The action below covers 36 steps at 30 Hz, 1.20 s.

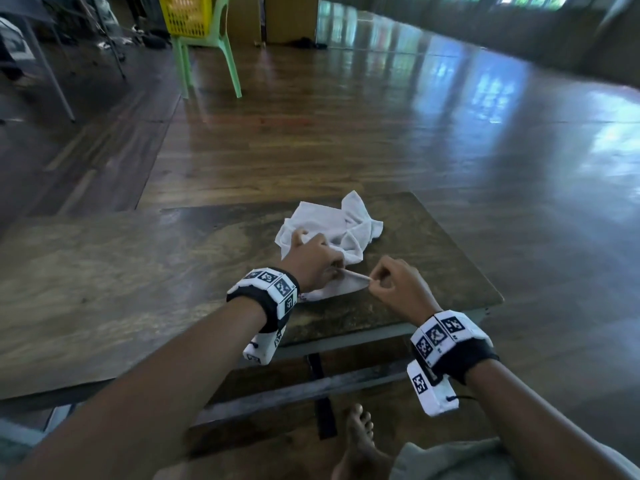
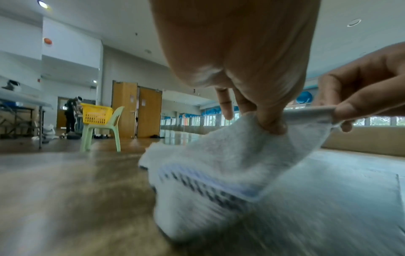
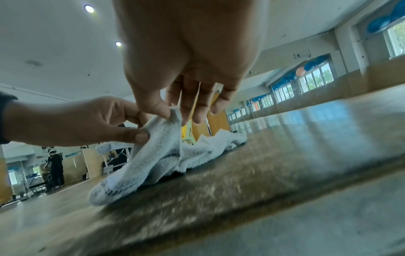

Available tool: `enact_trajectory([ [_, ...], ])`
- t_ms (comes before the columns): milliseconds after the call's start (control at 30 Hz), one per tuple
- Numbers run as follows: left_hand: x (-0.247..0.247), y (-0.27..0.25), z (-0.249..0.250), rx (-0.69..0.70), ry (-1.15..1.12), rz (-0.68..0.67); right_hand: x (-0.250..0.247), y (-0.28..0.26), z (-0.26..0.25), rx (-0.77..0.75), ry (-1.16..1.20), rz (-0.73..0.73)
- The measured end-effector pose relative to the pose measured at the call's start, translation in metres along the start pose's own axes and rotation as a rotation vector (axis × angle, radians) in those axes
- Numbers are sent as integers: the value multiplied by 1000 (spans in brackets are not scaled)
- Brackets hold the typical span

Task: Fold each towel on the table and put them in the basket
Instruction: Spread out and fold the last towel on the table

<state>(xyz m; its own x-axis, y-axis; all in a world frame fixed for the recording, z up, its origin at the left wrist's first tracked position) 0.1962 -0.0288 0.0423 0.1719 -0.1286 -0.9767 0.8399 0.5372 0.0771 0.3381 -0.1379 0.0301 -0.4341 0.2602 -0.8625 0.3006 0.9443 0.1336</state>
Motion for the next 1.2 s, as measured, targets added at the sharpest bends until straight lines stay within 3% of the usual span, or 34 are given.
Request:
enact_trajectory([
  [233,-70,-8,-45,-18,70,147,-75,5,-22,-135,-3,173],
  [500,-121,-47,-99,-153,248,70,-141,21,-40,-92,-104,272],
  [700,-164,-77,-110,-154,99,370,-167,26,-47,-81,-79,273],
  [900,-208,-90,-123,-194,88,452,-189,43,-87,-154,-222,277],
  [1067,-287,-113,-127,-173,116,553,-242,57,-145,-201,-268,415],
  [1200,-357,-141,-112,-54,117,619,-284,60,-194,-316,-297,481],
])
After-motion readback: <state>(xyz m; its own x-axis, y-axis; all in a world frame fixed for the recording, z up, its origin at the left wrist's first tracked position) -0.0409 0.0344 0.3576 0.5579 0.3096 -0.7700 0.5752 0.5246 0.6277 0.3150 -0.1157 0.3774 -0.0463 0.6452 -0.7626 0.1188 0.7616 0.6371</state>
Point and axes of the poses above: each hand's wrist, its own y-axis towards the middle knuckle, its own x-axis out of the palm, z = x × y, the point moved 4 cm from there along y, towards the middle knuckle, and after that the axes turned 5 degrees about -y, right-handed, at the moved point
